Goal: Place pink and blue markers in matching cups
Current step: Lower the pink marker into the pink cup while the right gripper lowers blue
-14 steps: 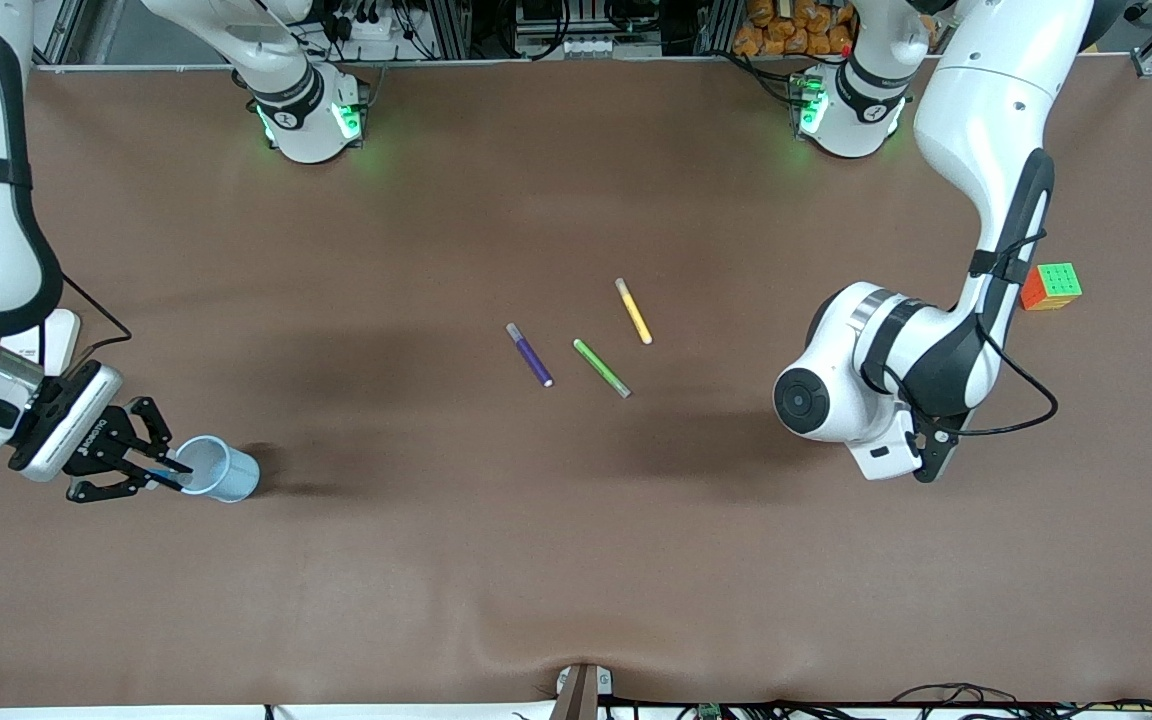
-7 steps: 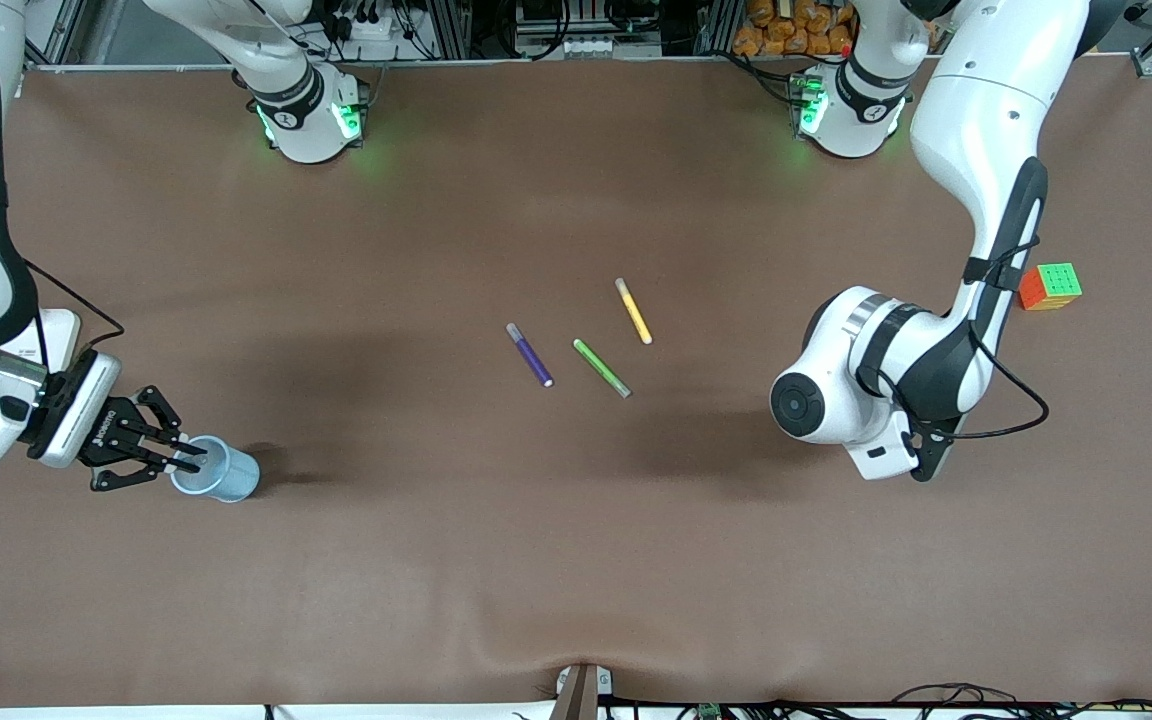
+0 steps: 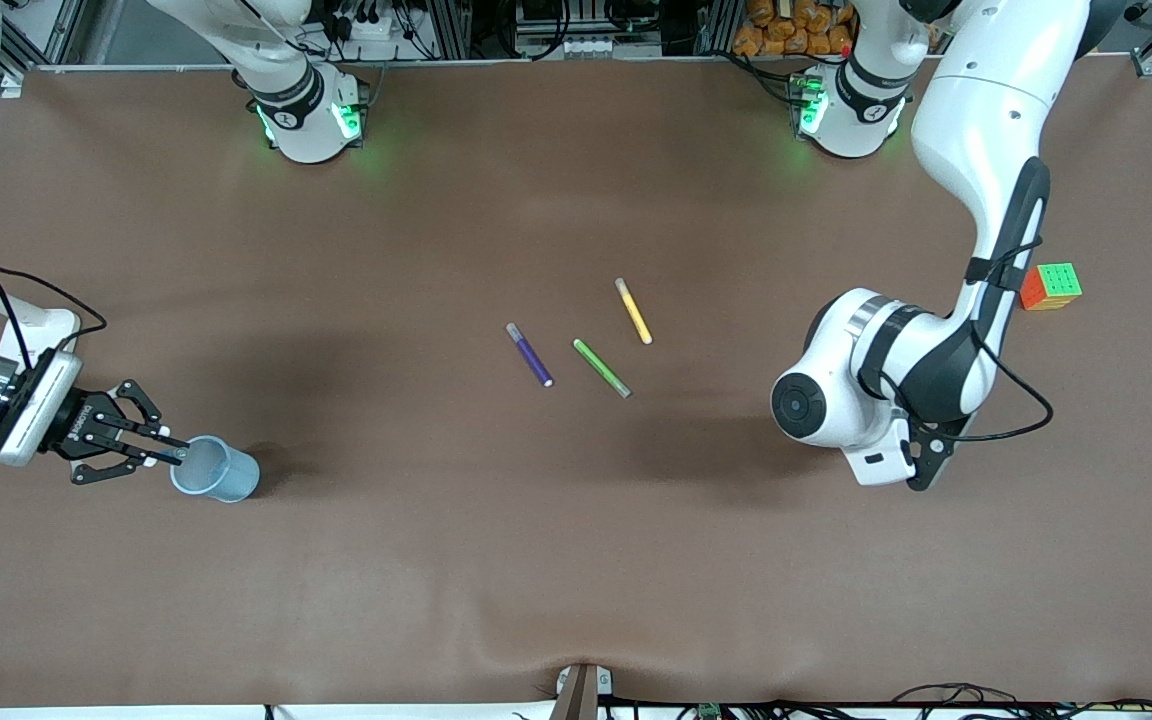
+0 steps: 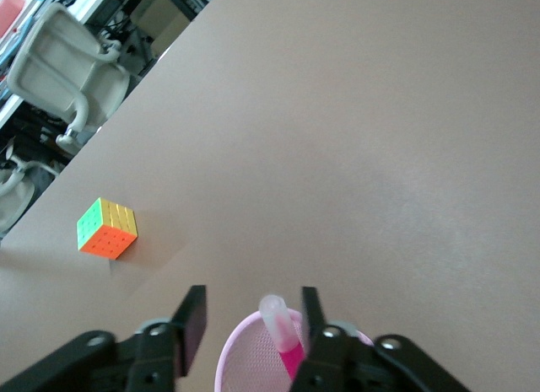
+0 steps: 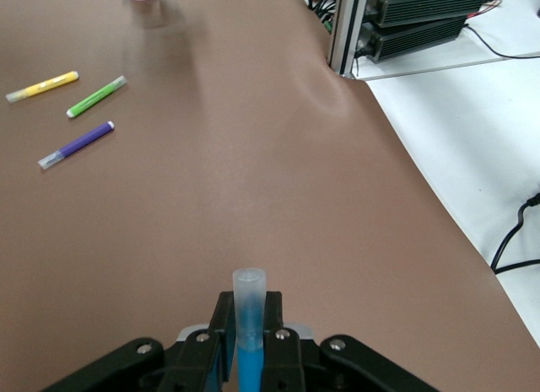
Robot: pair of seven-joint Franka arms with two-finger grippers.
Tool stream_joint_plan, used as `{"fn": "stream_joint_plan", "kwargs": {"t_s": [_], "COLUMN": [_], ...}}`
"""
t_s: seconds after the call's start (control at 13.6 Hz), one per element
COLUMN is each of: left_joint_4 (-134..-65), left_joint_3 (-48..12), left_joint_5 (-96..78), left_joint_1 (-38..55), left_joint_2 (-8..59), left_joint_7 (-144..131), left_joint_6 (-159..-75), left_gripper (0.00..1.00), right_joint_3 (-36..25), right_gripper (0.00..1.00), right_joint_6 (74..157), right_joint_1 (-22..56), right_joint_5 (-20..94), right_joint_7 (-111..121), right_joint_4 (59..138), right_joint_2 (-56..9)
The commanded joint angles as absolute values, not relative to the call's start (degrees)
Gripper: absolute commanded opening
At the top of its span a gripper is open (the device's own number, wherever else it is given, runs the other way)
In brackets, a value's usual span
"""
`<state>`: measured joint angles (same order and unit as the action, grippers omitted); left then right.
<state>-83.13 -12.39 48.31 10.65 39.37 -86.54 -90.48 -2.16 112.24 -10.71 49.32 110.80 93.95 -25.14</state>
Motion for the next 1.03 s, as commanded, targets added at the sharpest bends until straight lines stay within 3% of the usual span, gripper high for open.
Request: {"fn": "stream_joint_plan", "kwargs": {"t_s": [0.0,0.95], "left_joint_4": [-81.22,-77.34], "left_joint_3": [-12.56,-12.75], "left_joint_5": [48.96,21.36], "left_joint_1": [10.55,-0.61], "left_joint_2": [37.01,22.16], "left_joint_7": [-79.83,-36.75], "left_joint_6": [-90.26,-92.20], "left_gripper": [1.00,1.00], "right_joint_3": [-1.23,-1.32], "right_gripper": [0.00,0.00], "right_joint_6": [110.31,110.21], "right_joint_1": [-12.30,-13.97], "right_joint_5": [52.55,55.72], "right_joint_7": [111.80,117.24], "right_joint_4": [91.76,90.44], "right_joint_2": [-27.68,-33.83]}}
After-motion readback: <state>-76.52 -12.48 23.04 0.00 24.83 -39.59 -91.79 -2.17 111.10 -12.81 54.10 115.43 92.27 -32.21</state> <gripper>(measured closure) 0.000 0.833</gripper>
